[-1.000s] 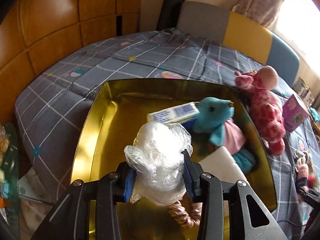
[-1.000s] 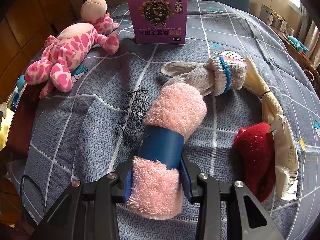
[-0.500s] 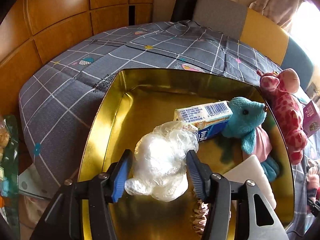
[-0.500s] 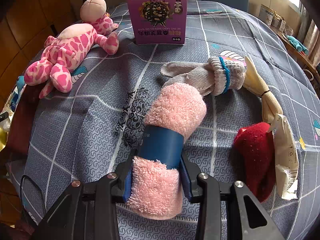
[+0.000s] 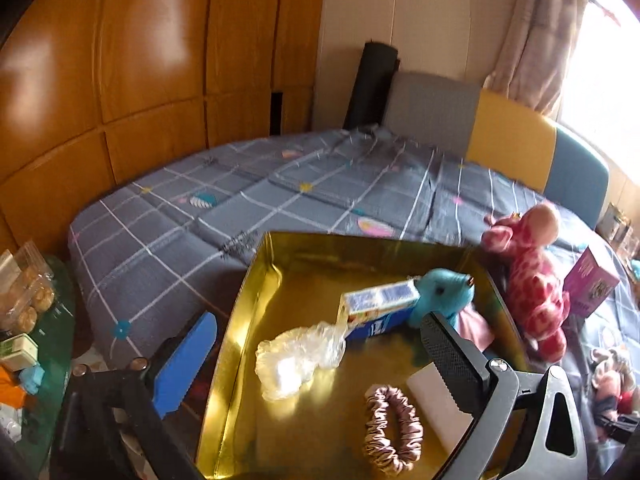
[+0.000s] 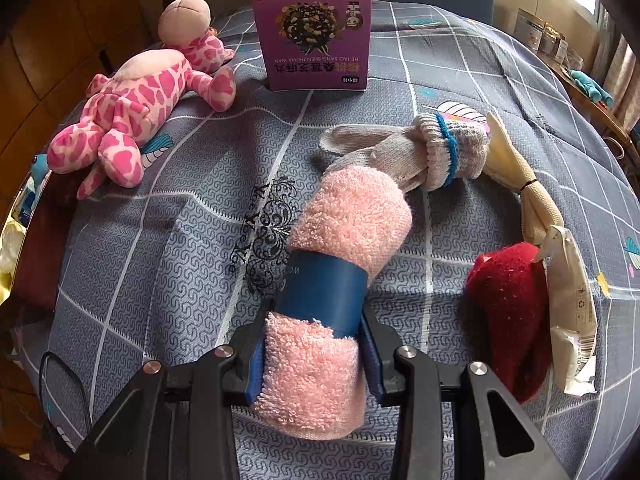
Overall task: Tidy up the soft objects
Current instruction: 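Carry the pink towel roll into the gold tray and open the right gripper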
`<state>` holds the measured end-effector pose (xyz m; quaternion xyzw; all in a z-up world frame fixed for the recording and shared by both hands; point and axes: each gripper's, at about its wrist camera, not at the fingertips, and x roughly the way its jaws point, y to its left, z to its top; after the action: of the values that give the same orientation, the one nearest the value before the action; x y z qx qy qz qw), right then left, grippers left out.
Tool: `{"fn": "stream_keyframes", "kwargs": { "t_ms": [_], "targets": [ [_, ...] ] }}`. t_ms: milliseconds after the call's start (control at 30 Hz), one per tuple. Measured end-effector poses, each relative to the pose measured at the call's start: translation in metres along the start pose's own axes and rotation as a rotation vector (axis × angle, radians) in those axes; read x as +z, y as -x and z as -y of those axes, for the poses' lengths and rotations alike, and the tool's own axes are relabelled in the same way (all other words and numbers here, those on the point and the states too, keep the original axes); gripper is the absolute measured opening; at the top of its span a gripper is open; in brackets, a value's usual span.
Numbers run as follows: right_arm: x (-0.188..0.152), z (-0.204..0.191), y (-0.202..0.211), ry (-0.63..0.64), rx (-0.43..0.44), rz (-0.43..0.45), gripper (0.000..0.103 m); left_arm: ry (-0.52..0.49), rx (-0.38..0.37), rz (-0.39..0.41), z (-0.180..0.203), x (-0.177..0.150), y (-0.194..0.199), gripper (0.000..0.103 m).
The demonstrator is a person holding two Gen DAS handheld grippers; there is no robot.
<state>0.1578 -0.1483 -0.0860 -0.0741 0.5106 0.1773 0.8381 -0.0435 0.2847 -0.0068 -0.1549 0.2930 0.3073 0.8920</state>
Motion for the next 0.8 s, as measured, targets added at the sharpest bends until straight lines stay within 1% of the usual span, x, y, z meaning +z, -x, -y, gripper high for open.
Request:
{"fn": "stream_keyframes", "kwargs": {
  "t_ms": [167,300,533,800],
  "targets": [
    [-0.001,0.0,0.001,0.002,-0.004,0.003,0.039,-0.001,0.011,0.057,0.005,0.008,0.023,0.103],
    [-0.001,-0.001,0.001,0.006,-0.009,0.005,0.039,-0.012,-0.003,0.074,0.011,0.008,0.036,0.103],
    [0.0,-0.001,0.001,0.018,-0.019,0.006,0.039,-0.066,-0.003,0.039,0.029,-0.002,0.042,0.103],
    [-0.001,-0.004,0.002,0.029,-0.036,0.008,0.039,-0.101,-0.043,-0.012,0.049,-0.019,0.044,0.103]
  ]
}}
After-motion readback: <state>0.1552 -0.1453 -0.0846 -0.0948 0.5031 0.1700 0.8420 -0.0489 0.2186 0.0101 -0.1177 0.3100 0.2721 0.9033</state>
